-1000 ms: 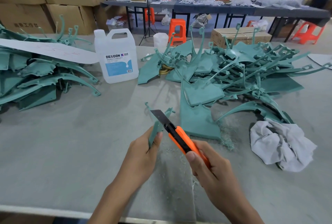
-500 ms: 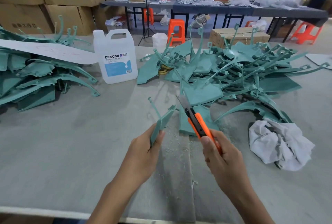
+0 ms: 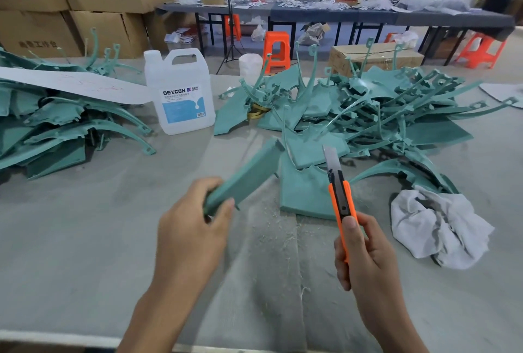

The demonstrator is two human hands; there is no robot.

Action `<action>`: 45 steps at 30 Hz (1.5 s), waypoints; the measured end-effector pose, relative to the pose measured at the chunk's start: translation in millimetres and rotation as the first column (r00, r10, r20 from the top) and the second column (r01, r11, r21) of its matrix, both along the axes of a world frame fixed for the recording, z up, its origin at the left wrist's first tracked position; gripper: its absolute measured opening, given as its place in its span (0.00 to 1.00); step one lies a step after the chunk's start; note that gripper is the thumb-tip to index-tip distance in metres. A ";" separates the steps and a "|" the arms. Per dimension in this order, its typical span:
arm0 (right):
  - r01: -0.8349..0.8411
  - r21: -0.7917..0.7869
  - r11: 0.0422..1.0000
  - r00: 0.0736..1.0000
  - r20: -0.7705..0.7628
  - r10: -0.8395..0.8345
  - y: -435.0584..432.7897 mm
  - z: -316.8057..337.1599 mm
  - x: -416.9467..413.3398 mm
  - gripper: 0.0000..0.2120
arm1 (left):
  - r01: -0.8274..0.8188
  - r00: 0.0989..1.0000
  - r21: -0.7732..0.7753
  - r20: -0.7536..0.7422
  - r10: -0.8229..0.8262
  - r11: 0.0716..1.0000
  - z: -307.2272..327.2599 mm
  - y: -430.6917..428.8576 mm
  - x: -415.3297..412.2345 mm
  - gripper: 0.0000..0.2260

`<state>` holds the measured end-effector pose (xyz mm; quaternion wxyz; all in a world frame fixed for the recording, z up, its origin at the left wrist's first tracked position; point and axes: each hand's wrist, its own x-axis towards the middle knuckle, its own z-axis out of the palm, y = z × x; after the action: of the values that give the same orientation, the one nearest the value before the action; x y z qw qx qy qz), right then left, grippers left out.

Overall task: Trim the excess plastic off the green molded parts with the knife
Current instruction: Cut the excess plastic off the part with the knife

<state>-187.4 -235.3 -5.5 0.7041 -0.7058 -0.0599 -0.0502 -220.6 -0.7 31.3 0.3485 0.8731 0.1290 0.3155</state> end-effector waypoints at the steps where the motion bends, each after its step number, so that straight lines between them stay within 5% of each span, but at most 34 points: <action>1: 0.009 0.001 1.000 1.000 -0.018 -0.009 -2.1 -2.1 -1.5 0.11 | 0.007 0.995 -0.048 0.095 -0.002 0.999 7.8 2.1 -2.0 0.19; 4: 0.022 0.005 1.000 0.998 -0.052 -0.021 -4.8 -10.6 -7.4 0.11 | 0.107 0.924 -0.214 0.382 -0.017 0.971 35.9 10.7 -6.5 0.18; 7: 0.026 0.030 0.999 0.996 -0.091 -0.023 -5.6 -18.3 -12.0 0.11 | 0.154 0.900 -0.189 0.432 -0.059 0.970 64.1 19.7 -7.9 0.13; 10: 0.000 0.047 0.999 0.990 -0.143 0.007 -2.7 -23.6 -16.0 0.10 | 0.203 0.958 -0.029 0.213 -0.193 0.979 73.9 22.4 -7.3 0.11; 13: -0.062 0.045 0.997 0.976 -0.208 0.070 6.7 -28.7 -20.9 0.09 | 0.161 0.982 0.214 -0.136 -0.134 0.963 61.6 21.1 2.1 0.11; 16: -0.114 0.080 0.990 0.947 -0.292 0.133 22.3 -37.7 -26.0 0.06 | 0.209 0.902 0.321 -0.428 -0.055 0.924 39.7 17.4 23.5 0.10; 19: -0.159 0.118 0.980 0.907 -0.374 0.192 42.4 -40.5 -29.2 0.06 | 0.265 0.822 0.375 -0.569 -0.005 0.888 15.6 11.7 42.9 0.06; 24: -0.216 0.181 0.959 0.855 -0.439 0.275 75.0 -42.2 -22.7 0.06 | 0.269 0.765 0.397 -0.641 0.055 0.877 12.0 15.6 56.0 0.09; 30: -0.224 0.170 0.960 0.797 -0.535 0.281 100.3 -44.4 -17.1 0.09 | 0.366 0.689 0.273 -0.722 -0.062 0.890 26.9 14.6 55.6 0.06; 45: -0.201 0.280 0.939 0.760 -0.560 0.330 102.0 -38.8 -26.8 0.10 | 0.374 0.692 0.283 -0.719 -0.063 0.883 26.0 27.2 42.2 0.13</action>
<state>-214.2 -133.3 -44.3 0.7545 -0.5937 0.0713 0.2704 -178.4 26.5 57.3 0.1206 0.9883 0.0731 -0.0587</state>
